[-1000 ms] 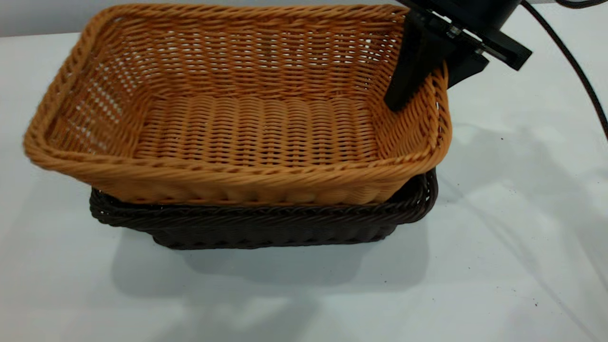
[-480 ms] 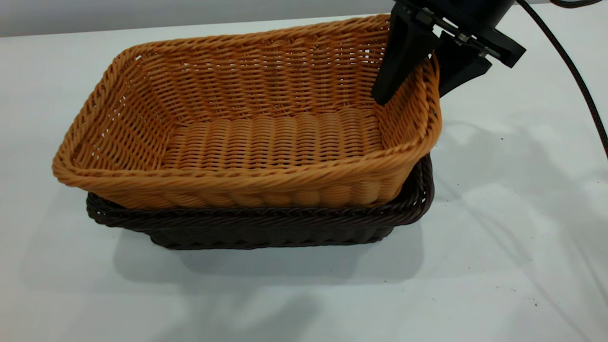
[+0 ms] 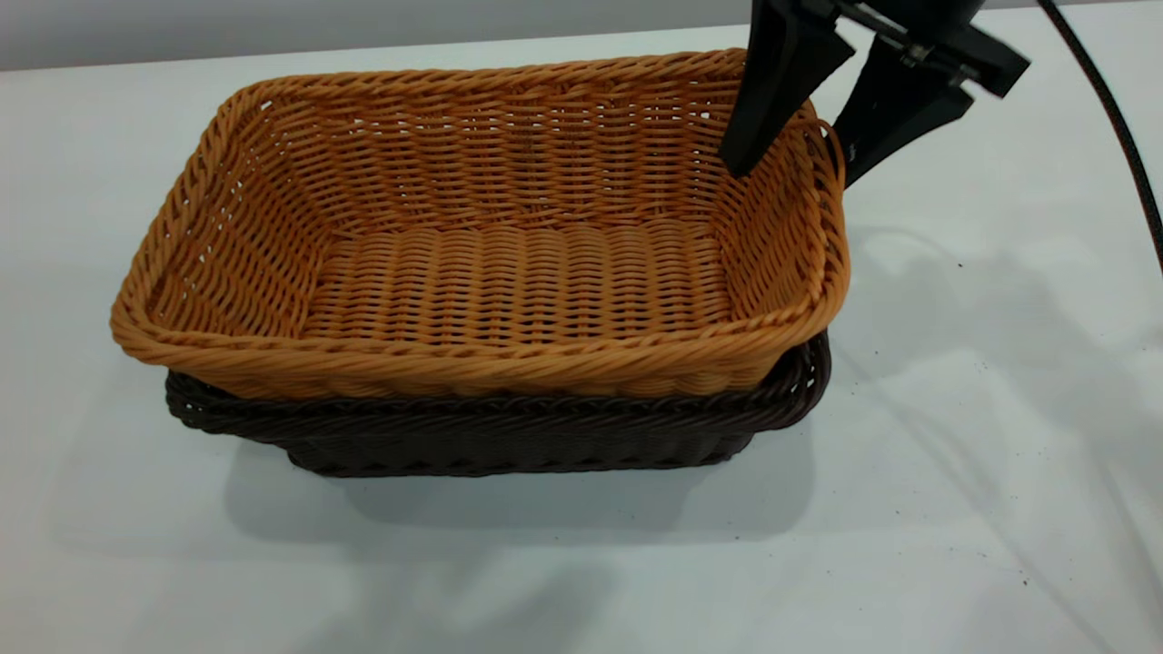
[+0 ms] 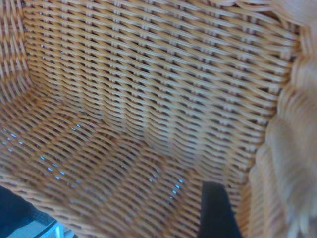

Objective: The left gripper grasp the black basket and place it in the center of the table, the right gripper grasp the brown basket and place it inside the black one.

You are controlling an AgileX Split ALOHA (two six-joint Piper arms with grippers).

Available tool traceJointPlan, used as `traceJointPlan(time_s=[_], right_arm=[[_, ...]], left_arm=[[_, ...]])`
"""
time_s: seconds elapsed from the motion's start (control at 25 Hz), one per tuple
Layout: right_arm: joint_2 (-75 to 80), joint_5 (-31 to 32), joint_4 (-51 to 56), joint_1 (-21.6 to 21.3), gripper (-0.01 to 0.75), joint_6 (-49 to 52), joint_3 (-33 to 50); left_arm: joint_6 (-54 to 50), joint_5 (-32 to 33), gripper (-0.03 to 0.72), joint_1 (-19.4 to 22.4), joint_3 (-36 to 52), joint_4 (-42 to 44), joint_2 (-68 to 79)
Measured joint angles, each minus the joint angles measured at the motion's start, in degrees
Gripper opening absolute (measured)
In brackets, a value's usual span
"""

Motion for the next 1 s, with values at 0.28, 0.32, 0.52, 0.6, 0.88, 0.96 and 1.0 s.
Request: traceJointPlan(time_s=[0.28,0.32,0.52,0.6,0.88,0.96,1.0], right_arm=[[-6.14,0.98,-9.99,-0.05,0.423,2.59,-0.07],[-7.46,0.98,-11.49,-0.05,0.423,2.65,-0.07],[-14.10,1.86,-17.81,-0.09,0.421,4.77,-0.07],[-17.14,2.70,-19.77,-0.09,0.409,6.95,-0.07],[-29.00,5.74,-25.29,-0.09,0.304,10.66,-0.07],[-32.66,6.74,-25.29,-0.09,0.262,10.66,-0.07],[-34.62,7.30,-25.29,-0.09,0.237,10.66,-0.07]], left_arm=[[0.00,0.00,0.527,0.00,0.00,0.00,0.00],[0.00,0.05,0.521,0.00,0.00,0.00,0.00],[0.05,1.82,0.438,0.00,0.00,0.20,-1.13],[0.05,2.55,0.384,0.00,-0.05,0.20,-2.69],[-3.15,9.57,0.192,0.00,-0.05,0.20,-9.99],[-5.05,12.20,0.143,0.00,-0.05,0.40,-12.00],[-5.74,13.50,0.119,0.00,-0.05,0.55,-13.03]])
